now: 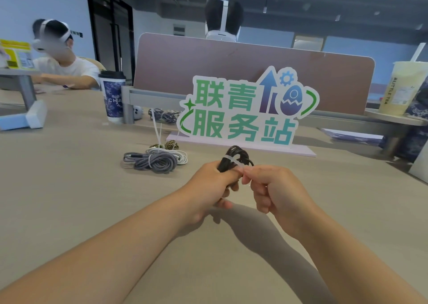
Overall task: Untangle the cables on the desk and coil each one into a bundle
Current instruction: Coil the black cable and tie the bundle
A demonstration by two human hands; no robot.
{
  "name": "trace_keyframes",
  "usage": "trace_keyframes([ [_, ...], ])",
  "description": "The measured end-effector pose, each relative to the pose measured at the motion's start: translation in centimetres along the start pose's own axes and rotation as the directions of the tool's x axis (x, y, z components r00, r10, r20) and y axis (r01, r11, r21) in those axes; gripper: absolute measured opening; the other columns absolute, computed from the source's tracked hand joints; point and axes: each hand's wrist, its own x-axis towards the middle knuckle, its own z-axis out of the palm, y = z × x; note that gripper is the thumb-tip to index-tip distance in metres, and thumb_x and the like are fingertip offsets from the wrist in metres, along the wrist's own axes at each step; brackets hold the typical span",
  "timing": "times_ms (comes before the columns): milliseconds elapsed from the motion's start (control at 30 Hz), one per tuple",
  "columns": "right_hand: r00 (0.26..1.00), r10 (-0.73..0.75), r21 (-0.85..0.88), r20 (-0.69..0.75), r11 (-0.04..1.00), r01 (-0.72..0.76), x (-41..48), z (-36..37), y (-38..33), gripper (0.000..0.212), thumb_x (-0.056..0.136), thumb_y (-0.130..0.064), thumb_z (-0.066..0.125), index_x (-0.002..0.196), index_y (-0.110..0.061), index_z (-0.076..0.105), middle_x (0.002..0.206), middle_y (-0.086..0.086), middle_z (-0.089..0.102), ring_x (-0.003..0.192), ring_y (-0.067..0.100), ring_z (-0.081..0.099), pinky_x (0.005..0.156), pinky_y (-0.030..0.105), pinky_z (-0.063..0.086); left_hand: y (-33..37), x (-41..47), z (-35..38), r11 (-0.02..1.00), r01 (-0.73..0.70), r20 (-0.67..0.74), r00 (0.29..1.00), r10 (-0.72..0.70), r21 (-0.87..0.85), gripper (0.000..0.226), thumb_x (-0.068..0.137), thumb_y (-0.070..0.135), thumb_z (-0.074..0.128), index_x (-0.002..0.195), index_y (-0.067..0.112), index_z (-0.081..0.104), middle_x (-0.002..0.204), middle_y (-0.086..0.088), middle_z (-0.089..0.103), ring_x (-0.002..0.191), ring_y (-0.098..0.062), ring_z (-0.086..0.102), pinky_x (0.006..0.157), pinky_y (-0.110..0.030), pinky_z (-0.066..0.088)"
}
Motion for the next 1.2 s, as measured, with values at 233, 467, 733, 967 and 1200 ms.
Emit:
trace_keyframes([
  [233, 1.000, 0.006, 0.062, -0.010, 0.998, -0.005, 0.3, -0.5, 0.0, 0.042, 0.088, -0.018, 0.054, 0.046, -0.015, 0.058, 0.053, 0.000, 0.021, 0.043, 0.011, 0.019, 0.043, 0.024, 0.018, 0.8, -0.6, -0.1, 0.921, 0.158, 0.200, 0.976, -0.090, -0.357, 0.014, 0.089, 0.023, 0.049, 0.082, 0.014, 0.058, 0.069, 0.002, 0.049, 0.046, -0.007, 0.033, 0.040, -0.019, 0.034],
  [467, 0.994, -0.108, 0.264, -0.030, 0.958, 0.112, 0.3, -0.5, 0.2, 0.012, 0.088, -0.007, 0.054, 0.077, -0.007, 0.058, 0.055, 0.002, 0.038, 0.043, 0.013, 0.033, 0.041, 0.023, 0.030, 1.6, -0.7, 0.0, 0.841, 0.256, 0.232, 0.959, -0.160, -0.477, 0.021, 0.089, 0.039, 0.055, 0.080, 0.019, 0.054, 0.057, 0.007, 0.042, 0.038, -0.003, 0.026, 0.034, -0.013, 0.030],
  [733, 0.925, -0.343, 0.068, -0.160, 0.932, 0.357, 0.3, 0.2, 0.4, 0.010, 0.095, -0.006, 0.049, 0.095, -0.005, 0.059, 0.072, 0.006, 0.067, 0.052, 0.016, 0.057, 0.054, 0.025, 0.054, 1.6, -0.5, -0.5, 0.753, 0.285, 0.259, 0.953, -0.157, -0.593, 0.020, 0.078, 0.039, 0.061, 0.080, 0.020, 0.054, 0.058, 0.007, 0.042, 0.038, -0.002, 0.027, 0.032, -0.011, 0.031],
  [967, 0.847, -0.507, -0.165, -0.161, 0.860, 0.483, 0.8, 0.4, 1.2, 0.034, 0.089, -0.001, 0.058, 0.081, -0.033, 0.067, 0.060, -0.016, 0.063, 0.052, 0.006, 0.049, 0.058, 0.012, 0.045, 1.5, -0.4, -0.7, 0.761, 0.319, 0.239, 0.946, -0.219, -0.565, 0.020, 0.088, 0.038, 0.055, 0.082, 0.019, 0.054, 0.057, 0.007, 0.043, 0.036, -0.002, 0.027, 0.031, -0.012, 0.032],
  [1200, 0.781, -0.580, -0.291, -0.230, 0.807, 0.514, 0.7, 0.4, 1.4, 0.022, 0.090, -0.007, 0.058, 0.091, -0.026, 0.068, 0.063, -0.012, 0.061, 0.051, 0.006, 0.050, 0.055, 0.010, 0.043, 1.6, -0.5, -0.2, 0.796, 0.307, 0.238, 0.948, -0.210, -0.521, 0.021, 0.091, 0.037, 0.053, 0.078, 0.021, 0.052, 0.057, 0.007, 0.043, 0.038, -0.001, 0.026, 0.031, -0.011, 0.031],
])
